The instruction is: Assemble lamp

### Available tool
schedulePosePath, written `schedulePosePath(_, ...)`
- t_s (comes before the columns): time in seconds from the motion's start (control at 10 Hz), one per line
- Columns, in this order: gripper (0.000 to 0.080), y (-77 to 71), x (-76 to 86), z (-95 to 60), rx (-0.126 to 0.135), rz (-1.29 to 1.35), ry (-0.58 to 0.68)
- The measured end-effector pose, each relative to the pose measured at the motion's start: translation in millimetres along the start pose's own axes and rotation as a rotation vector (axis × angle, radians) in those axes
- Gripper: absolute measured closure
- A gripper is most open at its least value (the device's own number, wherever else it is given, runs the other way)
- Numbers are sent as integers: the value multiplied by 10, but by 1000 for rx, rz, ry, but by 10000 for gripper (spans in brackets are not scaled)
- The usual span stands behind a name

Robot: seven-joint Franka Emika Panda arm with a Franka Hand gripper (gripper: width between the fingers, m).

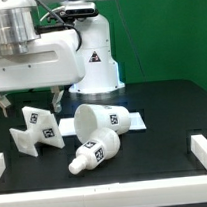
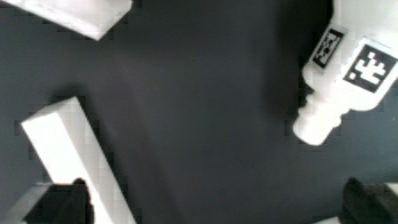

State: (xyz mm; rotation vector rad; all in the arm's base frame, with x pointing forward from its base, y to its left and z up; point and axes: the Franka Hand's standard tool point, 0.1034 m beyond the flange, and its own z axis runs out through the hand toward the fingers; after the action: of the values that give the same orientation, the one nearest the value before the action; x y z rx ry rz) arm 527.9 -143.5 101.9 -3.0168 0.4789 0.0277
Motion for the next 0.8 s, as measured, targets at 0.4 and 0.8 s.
schedulePosePath(0.4,100,420,-31,162,51,88,-420)
schedulePosePath(0.8,100,424,9,271,78,76,-694)
